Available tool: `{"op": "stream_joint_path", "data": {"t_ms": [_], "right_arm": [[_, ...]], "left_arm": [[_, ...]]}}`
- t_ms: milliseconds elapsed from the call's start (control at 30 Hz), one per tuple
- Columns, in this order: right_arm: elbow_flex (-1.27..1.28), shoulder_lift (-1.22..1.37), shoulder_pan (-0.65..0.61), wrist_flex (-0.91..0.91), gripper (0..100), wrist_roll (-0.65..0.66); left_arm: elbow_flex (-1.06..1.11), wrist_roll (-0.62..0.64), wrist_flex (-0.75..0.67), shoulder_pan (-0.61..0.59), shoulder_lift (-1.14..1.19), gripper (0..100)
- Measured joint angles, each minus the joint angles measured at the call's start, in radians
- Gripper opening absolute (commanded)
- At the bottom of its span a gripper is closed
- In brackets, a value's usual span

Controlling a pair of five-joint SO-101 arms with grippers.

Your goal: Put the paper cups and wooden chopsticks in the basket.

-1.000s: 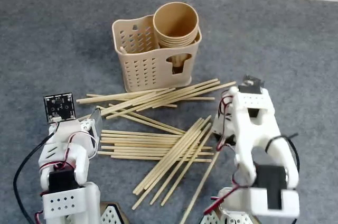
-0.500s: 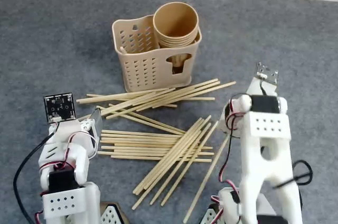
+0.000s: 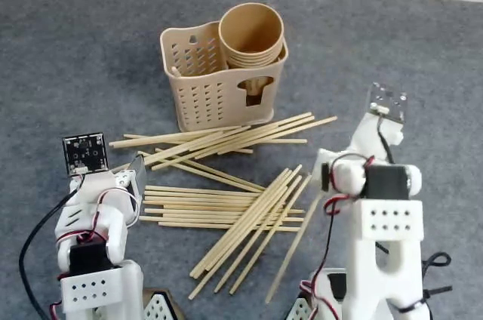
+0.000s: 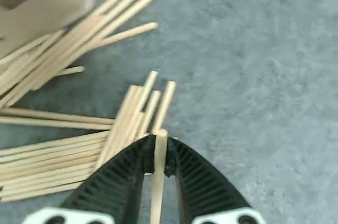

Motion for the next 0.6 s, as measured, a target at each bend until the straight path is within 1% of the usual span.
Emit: {"op": "stream_joint_path", "data": {"t_ms": [200, 400, 500, 600], "right_arm": [[0.0, -0.133, -0.167, 0.002, 0.4, 0.0], [0.0, -0.258, -0.305, -0.02, 0.4, 0.0], [0.0, -0.315, -0.342, -0.089, 0.4, 0.0], [0.0, -0.354, -0.347, -0.169, 0.4, 0.0]], "left_arm": [[0.0, 0.0, 0.0, 0.0, 0.0, 23], [0.0, 0.0, 0.0, 0.0, 0.0, 23], [0.0, 0.0, 0.0, 0.0, 0.0, 23], [0.0, 0.0, 0.0, 0.0, 0.0, 23]]}}
